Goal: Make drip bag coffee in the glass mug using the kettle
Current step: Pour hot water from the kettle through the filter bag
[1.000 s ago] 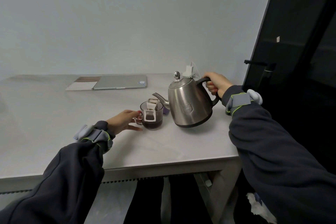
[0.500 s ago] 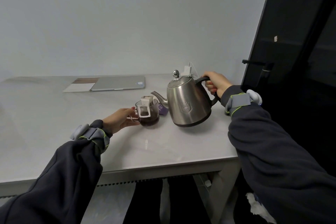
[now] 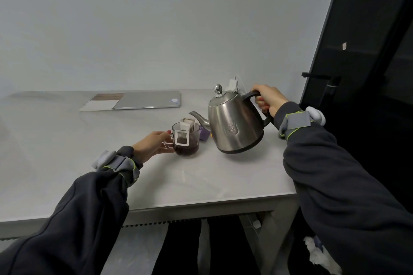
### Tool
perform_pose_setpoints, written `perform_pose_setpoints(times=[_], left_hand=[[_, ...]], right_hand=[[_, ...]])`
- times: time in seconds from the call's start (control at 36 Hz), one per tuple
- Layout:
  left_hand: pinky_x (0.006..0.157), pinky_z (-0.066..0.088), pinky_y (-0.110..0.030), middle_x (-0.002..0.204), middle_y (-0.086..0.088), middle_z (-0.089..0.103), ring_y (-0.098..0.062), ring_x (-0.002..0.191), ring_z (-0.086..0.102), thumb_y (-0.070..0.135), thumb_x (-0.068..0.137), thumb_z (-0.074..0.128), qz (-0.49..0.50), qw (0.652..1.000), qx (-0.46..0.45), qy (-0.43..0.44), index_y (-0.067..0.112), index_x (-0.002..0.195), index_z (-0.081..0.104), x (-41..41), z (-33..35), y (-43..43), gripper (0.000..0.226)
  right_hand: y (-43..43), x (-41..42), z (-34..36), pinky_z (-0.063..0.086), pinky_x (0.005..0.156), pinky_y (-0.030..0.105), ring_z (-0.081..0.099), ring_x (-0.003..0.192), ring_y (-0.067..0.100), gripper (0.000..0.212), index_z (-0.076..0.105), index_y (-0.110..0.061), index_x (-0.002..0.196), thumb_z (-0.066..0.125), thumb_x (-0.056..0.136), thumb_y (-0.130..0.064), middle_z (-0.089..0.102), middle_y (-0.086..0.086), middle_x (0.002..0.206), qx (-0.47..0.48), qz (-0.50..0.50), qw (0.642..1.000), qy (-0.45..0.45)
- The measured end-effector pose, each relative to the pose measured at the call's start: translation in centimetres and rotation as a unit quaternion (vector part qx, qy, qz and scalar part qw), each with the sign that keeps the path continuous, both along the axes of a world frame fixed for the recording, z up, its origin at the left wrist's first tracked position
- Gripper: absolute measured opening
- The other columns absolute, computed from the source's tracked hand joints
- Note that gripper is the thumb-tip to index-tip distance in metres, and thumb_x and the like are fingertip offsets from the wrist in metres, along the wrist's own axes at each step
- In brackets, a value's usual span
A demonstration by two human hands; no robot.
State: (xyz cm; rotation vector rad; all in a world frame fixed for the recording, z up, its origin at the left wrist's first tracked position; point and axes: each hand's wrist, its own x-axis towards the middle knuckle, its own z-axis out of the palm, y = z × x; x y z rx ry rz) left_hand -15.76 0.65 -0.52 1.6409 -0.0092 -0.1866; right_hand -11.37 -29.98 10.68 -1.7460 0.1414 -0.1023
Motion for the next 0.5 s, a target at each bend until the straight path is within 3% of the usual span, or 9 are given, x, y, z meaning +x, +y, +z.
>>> perform_pose_setpoints(times=[0.17, 0.33, 0.5], left_hand=[[0.065, 0.057, -0.020, 0.086, -0.011, 0.059, -0.020, 0.077, 0.057, 0.017, 0.102, 0.034, 0.008, 1.000, -0.011, -0.003, 0.001, 0.095, 0.059, -0.1, -0.7, -0.2, 0.030], [0.070, 0.054, -0.021, 0.093, -0.012, 0.059, -0.019, 0.080, 0.058, 0.018, 0.102, 0.035, 0.000, 1.000, -0.004, -0.004, -0.003, 0.107, 0.056, 0.0, -1.0, -0.1, 0.030], [0.078, 0.052, -0.025, 0.091, -0.011, 0.060, -0.018, 0.080, 0.059, 0.018, 0.102, 0.035, 0.001, 1.000, -0.008, -0.003, -0.003, 0.105, 0.057, 0.1, -1.1, -0.1, 0.031]], right_hand=[[0.0, 0.0, 0.0, 0.011, 0.035, 0.012, 0.014, 0.027, 0.008, 0.028, 0.035, -0.020, 0.058, 0.048, 0.083, -0.018, 0.022, -0.010, 0.031, -0.017, 0.001, 1.000, 0.000], [0.2, 0.0, 0.2, 0.011, 0.036, 0.016, 0.014, 0.028, 0.008, 0.028, 0.036, -0.020, 0.057, 0.049, 0.082, -0.018, 0.023, -0.010, 0.031, -0.044, -0.004, 0.999, -0.005], [0.2, 0.0, 1.0, 0.010, 0.037, 0.015, 0.015, 0.031, 0.008, 0.023, 0.038, -0.021, 0.058, 0.049, 0.078, -0.018, 0.025, -0.010, 0.032, -0.074, -0.003, 0.997, -0.008]])
